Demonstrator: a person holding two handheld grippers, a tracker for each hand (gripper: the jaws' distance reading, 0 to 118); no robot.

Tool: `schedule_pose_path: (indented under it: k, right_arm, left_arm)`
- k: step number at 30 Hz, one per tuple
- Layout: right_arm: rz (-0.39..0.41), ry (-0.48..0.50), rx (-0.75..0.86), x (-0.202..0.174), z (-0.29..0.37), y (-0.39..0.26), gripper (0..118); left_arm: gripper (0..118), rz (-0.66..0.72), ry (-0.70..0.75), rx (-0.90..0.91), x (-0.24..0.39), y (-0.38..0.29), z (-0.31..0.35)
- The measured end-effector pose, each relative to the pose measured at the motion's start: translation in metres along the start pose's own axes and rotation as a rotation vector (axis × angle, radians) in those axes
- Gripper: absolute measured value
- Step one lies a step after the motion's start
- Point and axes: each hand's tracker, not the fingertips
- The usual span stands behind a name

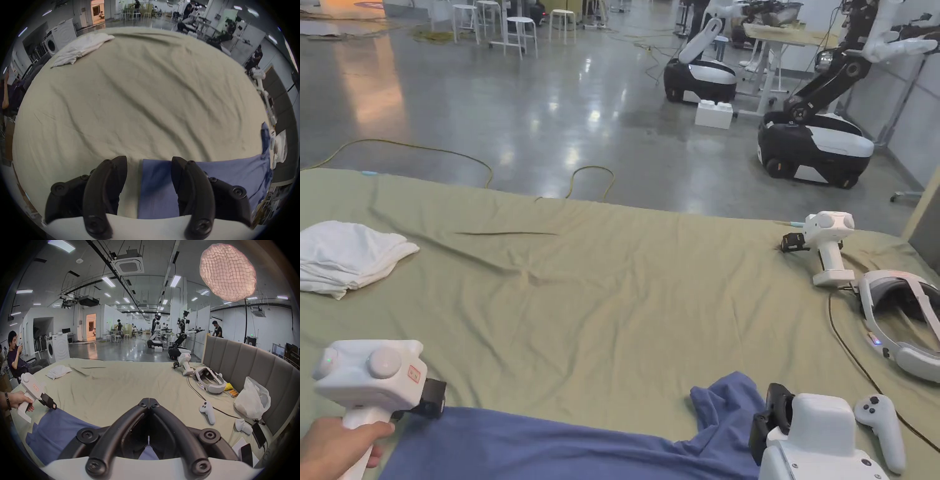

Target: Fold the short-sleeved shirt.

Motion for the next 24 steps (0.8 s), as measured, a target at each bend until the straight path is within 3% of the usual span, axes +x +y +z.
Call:
schedule_pose_path:
  k: [5,7,9,12,13,15,17,19,22,24]
  right_arm:
    - [-0.022,-0.018,-0.043,0.012,-0.009,-0.01,0]
    - [-0.026,-0.024,-0.051,0.016,-0.014,-0.012,0]
    - [-0.036,-0.032,-0.058,0.018,-0.019,-0.011,0]
    - [-0.036,-0.074,-0.056,0.026,-0.033,-0.007,0]
    - [-0.022,-0.082,-0.076,0.029,-0.04,-0.005,8]
    - [-0.004,-0.055,-0.192,0.04,-0.062,-0.003,40]
    - [-0.024,0.015,-0.314,0.055,-0.089,-0.006,55]
    - [0.006,0.019,-0.435,0.064,-0.117,-0.014,66]
    - [0.041,-0.007,-0.544,0.076,-0.154,-0.03,67]
    - [0.003,-0.001,-0.635,0.087,-0.177,-0.038,67]
  left_arm:
    - [57,-0.062,0.073,0.049,0.024,-0.011,0.005]
    - [24,-0.142,0.099,0.081,0.03,-0.013,0.003]
    - [9,-0.195,0.116,0.087,0.038,-0.019,0.004]
    - [7,-0.19,0.104,0.126,0.029,-0.019,0.0]
    - [7,-0.162,0.069,0.148,0.025,-0.02,0.006]
    - [7,-0.098,0.016,0.192,0.014,-0.027,0.017]
    - [7,-0.066,-0.024,0.244,0.008,-0.036,0.032]
    - [7,-0.055,-0.052,0.287,0.01,-0.05,0.051]
    - [7,-0.059,-0.062,0.353,0.015,-0.069,0.074]
    - [7,-0.065,-0.055,0.376,0.016,-0.078,0.084]
